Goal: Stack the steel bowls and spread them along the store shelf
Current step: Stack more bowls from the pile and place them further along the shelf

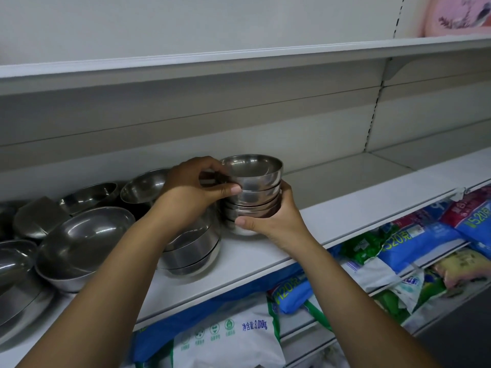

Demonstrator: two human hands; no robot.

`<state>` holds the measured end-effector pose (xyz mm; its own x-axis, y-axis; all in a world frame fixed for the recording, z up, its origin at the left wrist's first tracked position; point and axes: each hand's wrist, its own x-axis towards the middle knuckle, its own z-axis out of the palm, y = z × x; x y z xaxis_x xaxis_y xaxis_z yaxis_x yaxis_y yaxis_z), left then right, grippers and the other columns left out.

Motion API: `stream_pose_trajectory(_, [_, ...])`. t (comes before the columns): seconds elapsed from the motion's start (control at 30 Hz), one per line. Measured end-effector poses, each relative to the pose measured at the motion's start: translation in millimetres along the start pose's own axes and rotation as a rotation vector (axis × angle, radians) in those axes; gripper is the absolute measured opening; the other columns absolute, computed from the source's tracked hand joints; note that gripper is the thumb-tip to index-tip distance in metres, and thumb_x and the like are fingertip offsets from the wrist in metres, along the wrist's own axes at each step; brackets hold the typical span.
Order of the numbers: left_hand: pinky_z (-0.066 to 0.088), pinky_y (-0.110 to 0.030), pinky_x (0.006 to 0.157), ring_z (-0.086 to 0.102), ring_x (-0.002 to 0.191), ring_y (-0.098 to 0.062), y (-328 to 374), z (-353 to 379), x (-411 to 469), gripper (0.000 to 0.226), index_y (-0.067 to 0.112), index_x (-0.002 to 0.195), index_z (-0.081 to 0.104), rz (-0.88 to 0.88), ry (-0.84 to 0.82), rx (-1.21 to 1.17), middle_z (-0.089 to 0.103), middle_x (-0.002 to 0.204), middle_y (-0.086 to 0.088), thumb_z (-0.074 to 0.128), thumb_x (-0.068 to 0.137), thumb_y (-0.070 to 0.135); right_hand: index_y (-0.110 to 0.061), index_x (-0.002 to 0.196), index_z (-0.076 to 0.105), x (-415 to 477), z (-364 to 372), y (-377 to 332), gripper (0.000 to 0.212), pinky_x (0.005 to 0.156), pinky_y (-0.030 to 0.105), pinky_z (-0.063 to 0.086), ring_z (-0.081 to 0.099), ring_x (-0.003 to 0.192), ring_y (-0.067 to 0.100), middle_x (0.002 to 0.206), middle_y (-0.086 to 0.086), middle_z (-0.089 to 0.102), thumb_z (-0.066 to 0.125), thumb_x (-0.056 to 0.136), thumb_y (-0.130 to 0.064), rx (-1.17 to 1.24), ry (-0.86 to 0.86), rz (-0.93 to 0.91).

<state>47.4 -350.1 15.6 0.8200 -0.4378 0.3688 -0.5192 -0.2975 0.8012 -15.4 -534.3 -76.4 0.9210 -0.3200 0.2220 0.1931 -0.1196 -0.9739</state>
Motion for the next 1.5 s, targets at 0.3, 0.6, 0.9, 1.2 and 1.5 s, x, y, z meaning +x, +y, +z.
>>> stream_pose_trajectory(0.3, [0.06, -0.04, 0.089, 0.072, 0.095, -0.007, 40.8, 49.9, 11.0, 0.039, 0.03, 0.097, 0.072, 0.151, -0.033, 0.074, 0.075, 0.098, 0.007, 0.089, 0.066, 0.046, -0.036, 0.141, 0.039, -9.8, -70.0, -10.1, 0.112, 0.092, 0.021, 0.055, 0.065, 0.115, 0.003, 0.129, -0.012, 0.064, 0.102, 0.048, -0.03, -0.048, 0.082, -0.049])
stream_pose_trajectory(0.6, [0.054, -0.018, 0.089, 0.064, 0.107, 0.007, 101.1, 179.5, 19.3, 0.064, 0.034, 0.122, 0.062, 0.162, -0.13, -0.17, 0.069, 0.113, 0.021, 0.079, 0.062, 0.047, -0.039, 0.134, 0.042, -43.1, -211.9, -19.0, 0.103, 0.088, 0.016, 0.054, 0.064, 0.103, -0.014, 0.119, -0.02, 0.065, 0.101, 0.051, -0.023, -0.085, 0.228, -0.014])
stream_pose_trajectory(0.9, [0.057, -0.03, 0.096, 0.067, 0.112, -0.002, 171.8, 340.5, 36.5, 0.075, 0.025, 0.133, 0.059, 0.163, -0.226, -0.427, 0.072, 0.119, 0.009, 0.089, 0.064, 0.032, -0.027, 0.139, 0.044, -75.9, -384.7, -18.8, 0.114, 0.1, 0.042, 0.056, 0.068, 0.118, 0.014, 0.129, -0.003, 0.069, 0.102, 0.04, -0.032, -0.128, 0.36, -0.05])
stream_pose_trajectory(1.2, [0.058, -0.026, 0.085, 0.068, 0.115, -0.012, 230.0, 492.3, 47.4, 0.065, 0.025, 0.128, 0.061, 0.138, -0.3, -0.608, 0.07, 0.124, 0.012, 0.087, 0.068, 0.027, -0.028, 0.141, 0.043, -101.2, -540.2, -14.9, 0.111, 0.093, 0.025, 0.056, 0.067, 0.116, 0.005, 0.129, -0.007, 0.067, 0.103, 0.048, -0.02, -0.175, 0.427, -0.036])
stream_pose_trajectory(1.5, [0.058, -0.028, 0.092, 0.067, 0.117, -0.007, 279.8, 592.6, 100.9, 0.079, 0.028, 0.136, 0.056, 0.169, -0.37, -0.569, 0.068, 0.128, 0.013, 0.088, 0.064, 0.032, -0.031, 0.146, 0.039, -75.3, -654.0, -5.5, 0.12, 0.098, 0.034, 0.056, 0.064, 0.123, 0.01, 0.135, -0.007, 0.064, 0.102, 0.044, -0.031, -0.145, 0.469, -0.029])
